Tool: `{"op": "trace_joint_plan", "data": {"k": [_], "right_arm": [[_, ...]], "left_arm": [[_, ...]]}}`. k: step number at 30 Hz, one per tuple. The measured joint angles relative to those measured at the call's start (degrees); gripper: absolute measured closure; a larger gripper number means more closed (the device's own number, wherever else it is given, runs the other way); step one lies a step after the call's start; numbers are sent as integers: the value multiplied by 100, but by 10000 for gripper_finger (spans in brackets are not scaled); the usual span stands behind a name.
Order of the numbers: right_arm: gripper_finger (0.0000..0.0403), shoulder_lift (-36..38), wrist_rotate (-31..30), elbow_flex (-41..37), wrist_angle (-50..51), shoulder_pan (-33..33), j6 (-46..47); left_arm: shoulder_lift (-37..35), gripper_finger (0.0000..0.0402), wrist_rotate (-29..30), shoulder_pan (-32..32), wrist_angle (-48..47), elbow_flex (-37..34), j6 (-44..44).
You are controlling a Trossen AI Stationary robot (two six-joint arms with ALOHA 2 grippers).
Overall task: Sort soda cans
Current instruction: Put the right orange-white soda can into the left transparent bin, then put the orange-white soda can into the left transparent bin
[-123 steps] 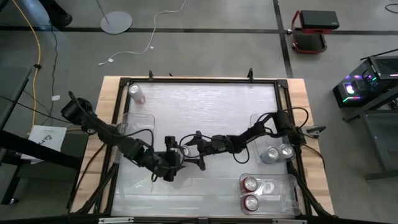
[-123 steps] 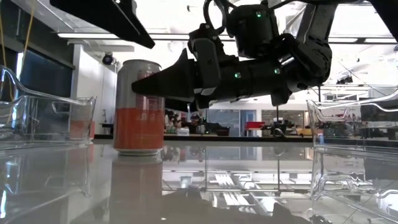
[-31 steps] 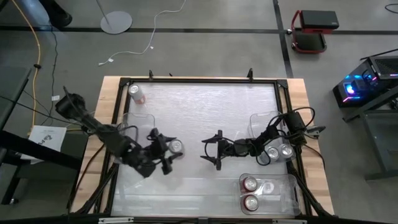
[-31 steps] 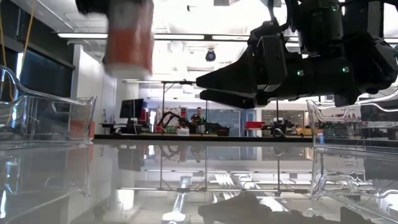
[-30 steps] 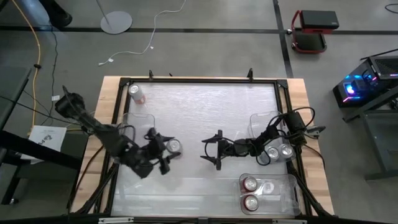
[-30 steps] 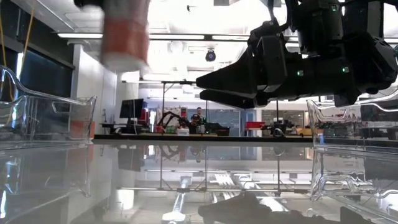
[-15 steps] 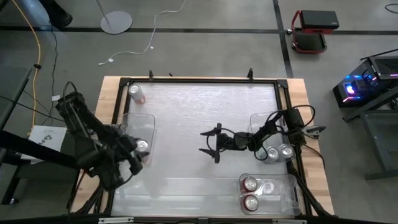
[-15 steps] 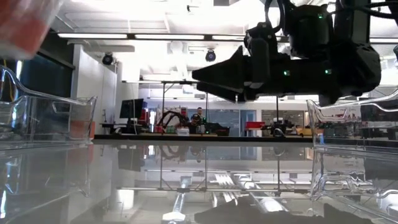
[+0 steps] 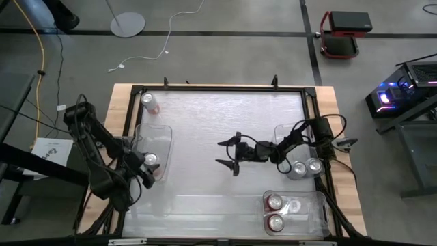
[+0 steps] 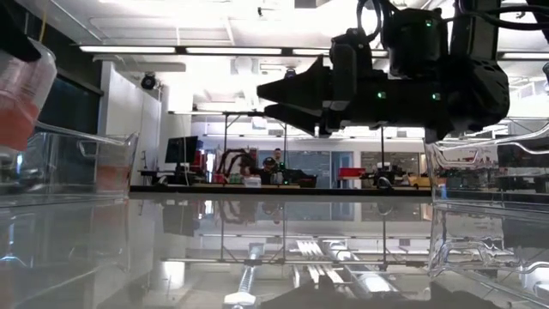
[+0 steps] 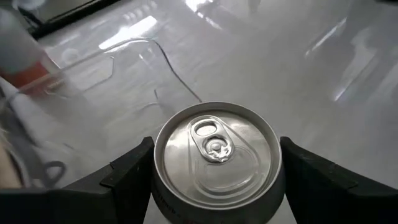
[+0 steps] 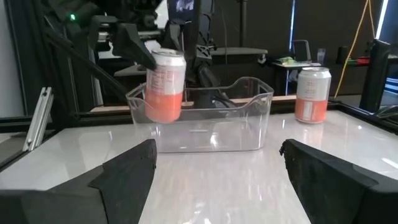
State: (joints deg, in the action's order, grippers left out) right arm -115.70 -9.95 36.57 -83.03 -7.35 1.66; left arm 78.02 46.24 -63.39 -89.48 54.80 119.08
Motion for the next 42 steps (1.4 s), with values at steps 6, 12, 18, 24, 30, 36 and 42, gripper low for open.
{"op": "trace_joint_plan", "data": {"k": [6,12,18,24,30,36,42], "right_arm": [[66,0,14,143,256,-18,47],[66,0,13,243,545,-14,107],[66,0,8,422,912,100,149],[66,0,6,605,1248,99,132],[66,0,29,622,1345,98,134],[66,0,172,639,1328,112,359],[66,-24,1244,1875,3653,367,500]], "left_arm": [[0,122,97,-208,816,-816,804],[-7,121,344,-206,1599,-1228,515],[-9,88,380,-208,1957,-1217,-165],[-61,65,32,-248,2501,-1197,-609],[-317,61,-621,-324,2053,-723,-976],[-519,60,-674,-313,1351,-154,-958],[-536,60,-605,-297,156,634,-634]]}}
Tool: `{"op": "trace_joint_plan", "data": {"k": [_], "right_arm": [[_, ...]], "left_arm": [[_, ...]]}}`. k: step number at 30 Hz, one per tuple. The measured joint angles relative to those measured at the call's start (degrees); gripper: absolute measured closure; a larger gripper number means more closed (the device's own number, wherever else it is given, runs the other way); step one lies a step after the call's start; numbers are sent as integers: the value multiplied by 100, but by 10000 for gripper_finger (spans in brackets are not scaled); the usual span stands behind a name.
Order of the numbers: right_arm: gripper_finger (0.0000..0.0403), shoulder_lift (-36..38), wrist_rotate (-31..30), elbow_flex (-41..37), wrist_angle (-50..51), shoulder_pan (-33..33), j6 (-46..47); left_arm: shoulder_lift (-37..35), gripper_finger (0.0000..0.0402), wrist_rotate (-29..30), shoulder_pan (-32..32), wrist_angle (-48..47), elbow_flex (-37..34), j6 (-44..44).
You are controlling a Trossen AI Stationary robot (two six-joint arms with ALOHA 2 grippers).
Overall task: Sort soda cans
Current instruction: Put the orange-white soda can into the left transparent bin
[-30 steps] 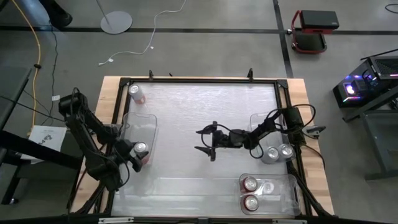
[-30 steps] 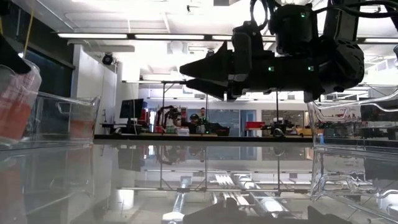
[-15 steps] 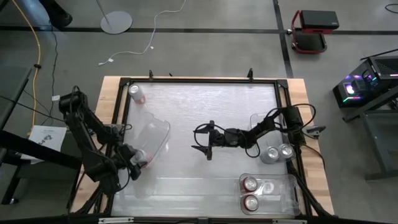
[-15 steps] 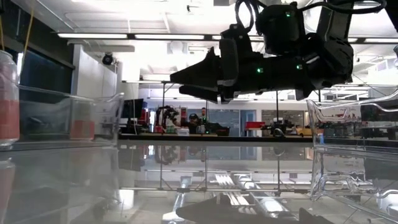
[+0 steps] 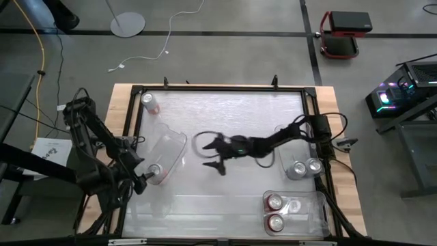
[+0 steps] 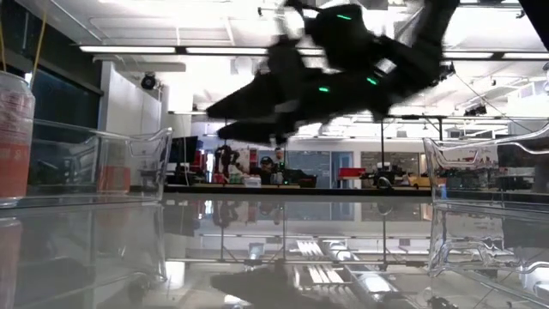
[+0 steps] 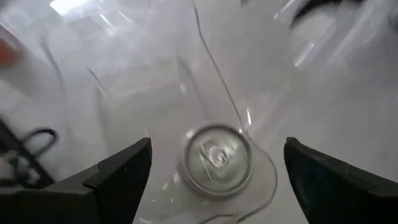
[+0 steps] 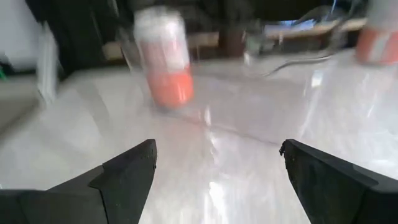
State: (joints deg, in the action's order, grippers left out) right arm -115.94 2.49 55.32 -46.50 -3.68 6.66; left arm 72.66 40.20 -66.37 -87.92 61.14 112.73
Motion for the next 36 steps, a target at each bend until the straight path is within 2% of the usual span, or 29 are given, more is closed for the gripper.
{"op": "trace_joint_plan", "data": {"k": [3,7,13,18,25,28,32,36], "right_arm": [[70,-256,-24,984,1352,-33,-658],[102,-676,451,1822,1968,114,-891],[207,-1345,710,2693,2696,473,-653],[300,-1873,808,3440,2870,665,-663],[384,-2573,789,4570,3126,798,-820],[400,-2850,790,4971,3125,833,-839],[398,-3133,739,5437,3097,837,-966],[401,-3161,247,5519,3055,827,-1126]], "left_arm": [[-55,61,370,22,-194,284,-30],[-136,62,800,203,-219,374,-141],[-122,62,1047,396,-210,376,-490],[-122,62,1397,468,-188,376,-641],[-122,62,1667,633,230,377,-1127],[-120,62,1695,739,452,378,-1375],[-121,62,1705,889,553,378,-1585],[-120,62,1708,1006,546,378,-1645]]}}
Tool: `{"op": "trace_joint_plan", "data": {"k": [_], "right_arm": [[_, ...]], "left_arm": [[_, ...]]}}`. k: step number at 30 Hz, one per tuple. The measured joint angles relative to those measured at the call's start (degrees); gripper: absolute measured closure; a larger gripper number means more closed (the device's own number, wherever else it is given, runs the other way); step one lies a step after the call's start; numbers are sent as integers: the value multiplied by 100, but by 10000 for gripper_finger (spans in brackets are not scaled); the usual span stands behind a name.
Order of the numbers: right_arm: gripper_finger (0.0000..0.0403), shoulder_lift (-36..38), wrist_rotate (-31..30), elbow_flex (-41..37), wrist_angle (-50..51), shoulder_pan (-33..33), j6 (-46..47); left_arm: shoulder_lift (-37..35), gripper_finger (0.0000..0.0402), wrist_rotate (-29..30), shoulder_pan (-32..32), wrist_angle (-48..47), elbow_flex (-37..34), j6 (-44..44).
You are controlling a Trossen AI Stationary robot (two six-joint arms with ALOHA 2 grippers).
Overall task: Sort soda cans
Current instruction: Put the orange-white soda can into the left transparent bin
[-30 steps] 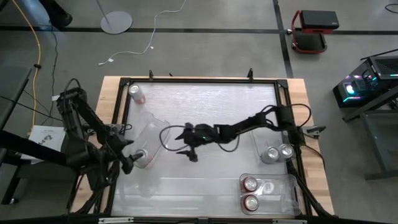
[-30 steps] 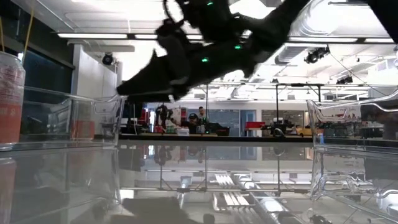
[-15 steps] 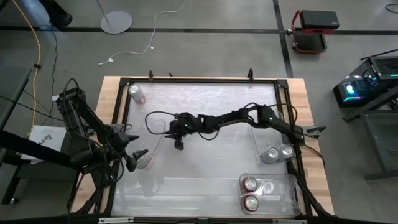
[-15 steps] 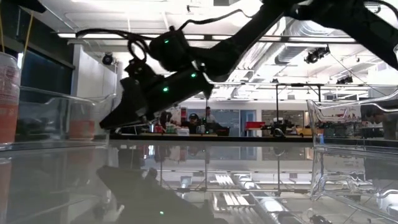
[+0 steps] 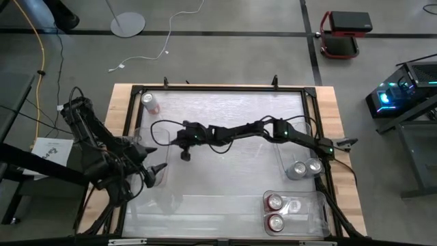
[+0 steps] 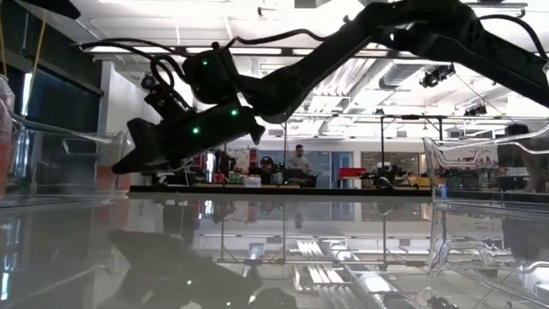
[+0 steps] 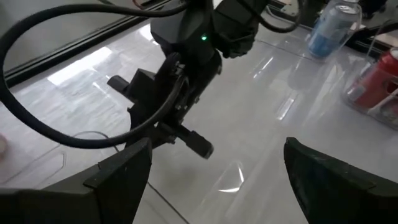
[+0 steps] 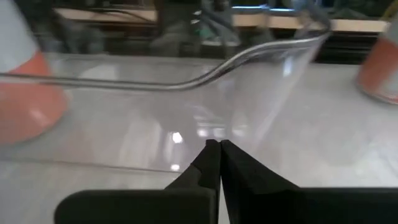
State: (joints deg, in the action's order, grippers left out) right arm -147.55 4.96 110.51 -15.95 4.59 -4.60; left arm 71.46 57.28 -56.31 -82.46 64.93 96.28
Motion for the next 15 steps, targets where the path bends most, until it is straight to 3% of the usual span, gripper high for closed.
{"op": "trace_joint_plan", "data": {"k": [7,12,15], "right_arm": [[402,567,-684,-419,489,1,-87],[403,1713,-1321,-2461,113,-8,27],[403,2549,-1361,-3935,-793,30,317]], "left_arm": [[-2,62,128,363,-110,0,-197],[-16,62,-71,1046,-783,-5,-38],[-276,62,-419,1848,-656,-48,-824]]}}
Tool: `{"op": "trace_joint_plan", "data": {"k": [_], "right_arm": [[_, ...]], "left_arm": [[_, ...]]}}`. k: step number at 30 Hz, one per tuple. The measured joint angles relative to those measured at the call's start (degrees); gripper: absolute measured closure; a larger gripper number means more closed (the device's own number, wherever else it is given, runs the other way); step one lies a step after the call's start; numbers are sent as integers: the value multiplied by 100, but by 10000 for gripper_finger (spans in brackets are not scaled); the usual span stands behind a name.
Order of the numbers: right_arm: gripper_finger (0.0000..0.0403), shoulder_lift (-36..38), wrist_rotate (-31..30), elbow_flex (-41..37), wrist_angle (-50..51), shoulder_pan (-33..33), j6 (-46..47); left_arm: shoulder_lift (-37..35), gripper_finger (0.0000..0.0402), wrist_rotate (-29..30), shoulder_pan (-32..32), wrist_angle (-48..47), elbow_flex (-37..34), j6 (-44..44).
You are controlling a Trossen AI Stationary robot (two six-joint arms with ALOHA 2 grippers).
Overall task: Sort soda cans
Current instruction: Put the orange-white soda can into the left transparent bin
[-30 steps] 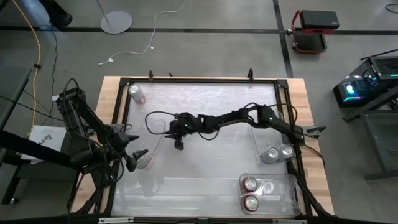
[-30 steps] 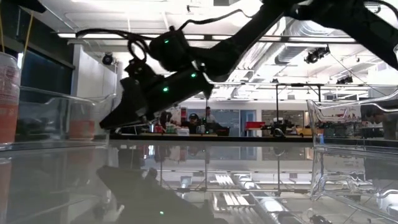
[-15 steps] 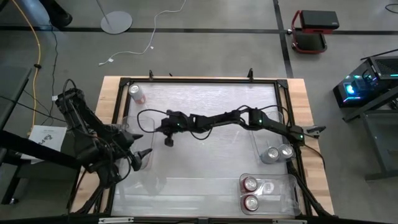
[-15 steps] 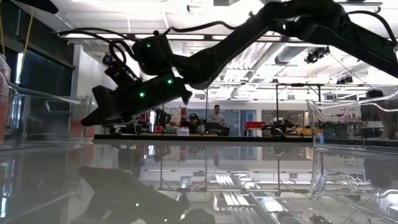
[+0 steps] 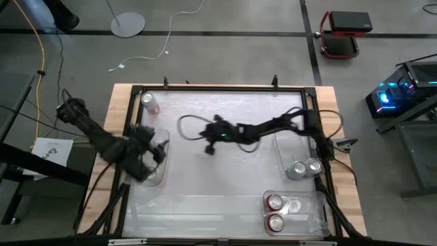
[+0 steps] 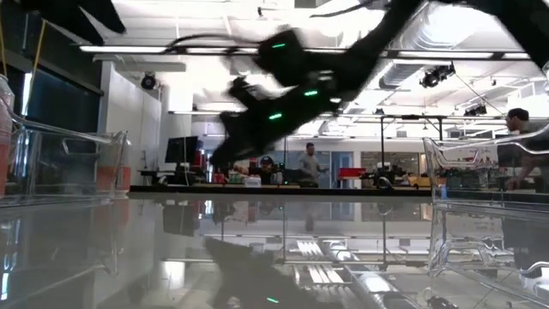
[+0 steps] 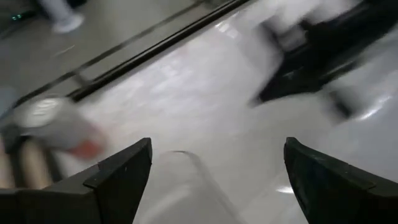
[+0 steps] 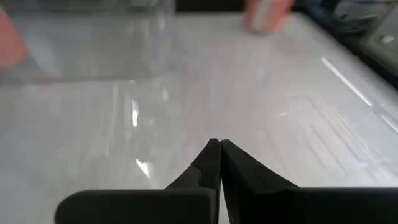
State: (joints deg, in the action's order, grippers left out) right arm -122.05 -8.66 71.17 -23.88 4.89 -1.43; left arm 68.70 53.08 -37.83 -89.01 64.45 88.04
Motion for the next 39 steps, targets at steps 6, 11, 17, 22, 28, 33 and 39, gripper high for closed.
{"op": "trace_joint_plan", "data": {"k": [6,11,17,22,28,33,39], "right_arm": [[403,841,-7,-2172,-1554,-4,427],[403,896,-3,-2950,-2833,4,437],[403,889,1,-3114,-3097,37,297],[403,889,128,-3116,-3218,-7,130],[403,887,406,-3116,-3295,-94,94],[403,884,578,-3116,-3343,-194,-54],[403,884,587,-3116,-3340,-320,-162]], "left_arm": [[-678,62,-707,2281,638,0,-2446],[-925,62,-2101,4636,2466,2,-5109],[-375,62,-3168,7055,2423,5,-6155],[253,60,-4538,8467,2143,4,-6449],[865,55,-4316,9331,1845,7,-6687],[994,54,-4099,9221,1778,316,-6451],[1005,55,-3891,9286,1942,374,-6278]]}}
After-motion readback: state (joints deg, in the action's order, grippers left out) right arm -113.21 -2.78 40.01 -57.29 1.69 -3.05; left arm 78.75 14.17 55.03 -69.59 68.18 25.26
